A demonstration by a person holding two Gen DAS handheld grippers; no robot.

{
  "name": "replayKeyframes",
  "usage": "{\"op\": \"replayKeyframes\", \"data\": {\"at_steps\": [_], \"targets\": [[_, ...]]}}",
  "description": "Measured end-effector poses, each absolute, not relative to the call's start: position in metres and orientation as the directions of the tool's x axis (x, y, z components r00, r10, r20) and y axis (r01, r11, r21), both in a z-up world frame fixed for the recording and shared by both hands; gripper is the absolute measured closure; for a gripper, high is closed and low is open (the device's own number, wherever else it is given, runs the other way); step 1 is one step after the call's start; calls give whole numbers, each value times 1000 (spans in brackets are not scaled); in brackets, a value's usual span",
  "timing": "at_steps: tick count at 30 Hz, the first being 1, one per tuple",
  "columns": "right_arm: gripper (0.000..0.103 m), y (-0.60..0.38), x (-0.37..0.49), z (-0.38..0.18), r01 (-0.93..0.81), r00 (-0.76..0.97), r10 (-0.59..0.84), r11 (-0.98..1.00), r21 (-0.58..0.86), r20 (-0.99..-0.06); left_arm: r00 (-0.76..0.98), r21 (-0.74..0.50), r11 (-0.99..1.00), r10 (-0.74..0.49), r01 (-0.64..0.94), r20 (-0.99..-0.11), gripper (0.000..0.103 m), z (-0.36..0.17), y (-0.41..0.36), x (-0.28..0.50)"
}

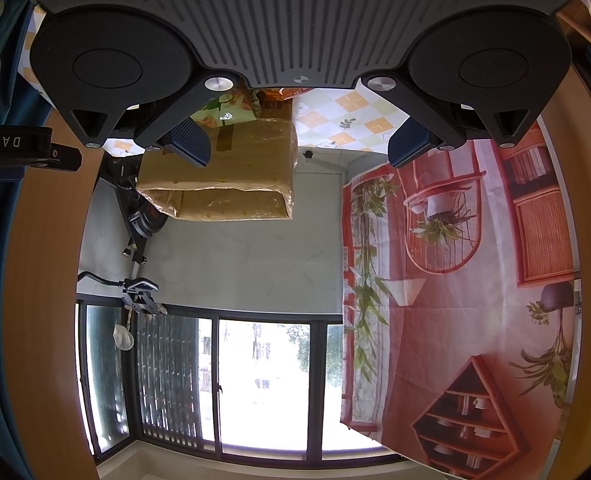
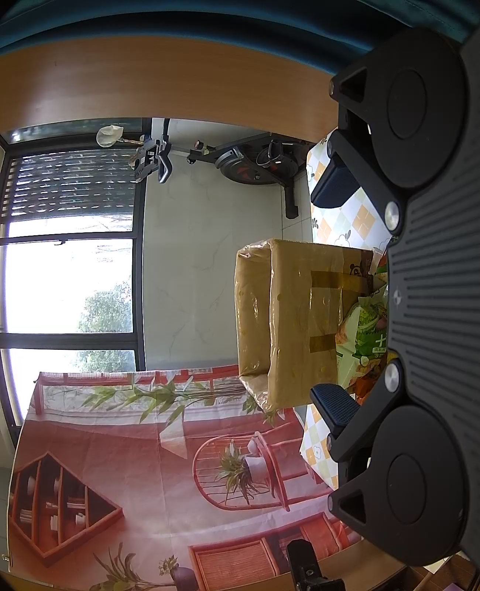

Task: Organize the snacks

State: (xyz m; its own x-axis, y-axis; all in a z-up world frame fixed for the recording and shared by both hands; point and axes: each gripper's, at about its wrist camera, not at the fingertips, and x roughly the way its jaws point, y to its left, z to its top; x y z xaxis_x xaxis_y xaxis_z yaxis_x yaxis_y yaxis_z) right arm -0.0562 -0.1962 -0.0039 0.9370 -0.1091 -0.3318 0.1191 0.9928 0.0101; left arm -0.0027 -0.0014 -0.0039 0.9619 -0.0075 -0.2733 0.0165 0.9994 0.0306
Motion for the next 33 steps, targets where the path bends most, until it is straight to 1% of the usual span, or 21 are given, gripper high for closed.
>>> {"op": "replayKeyframes", "data": {"at_steps": [21,24,29,33], "targets": [[0,-196,-56,-4,119,937,-109,993,10,-333,958,6,1000,-23,26,-284,0,-4,1,-2],[0,-196,-56,-4,119,937,-109,993,10,-333,956,1,1000,-17,18,-294,0,-5,2,0],[0,-199,-54,-7,121,935,-110,993,10,-337,947,-29,999,-42,34,-319,0,-10,6,8],[0,-200,-51,-11,125,936,-118,992,1,-332,942,-23,1000,-10,3,-337,0,-21,14,23]]}}
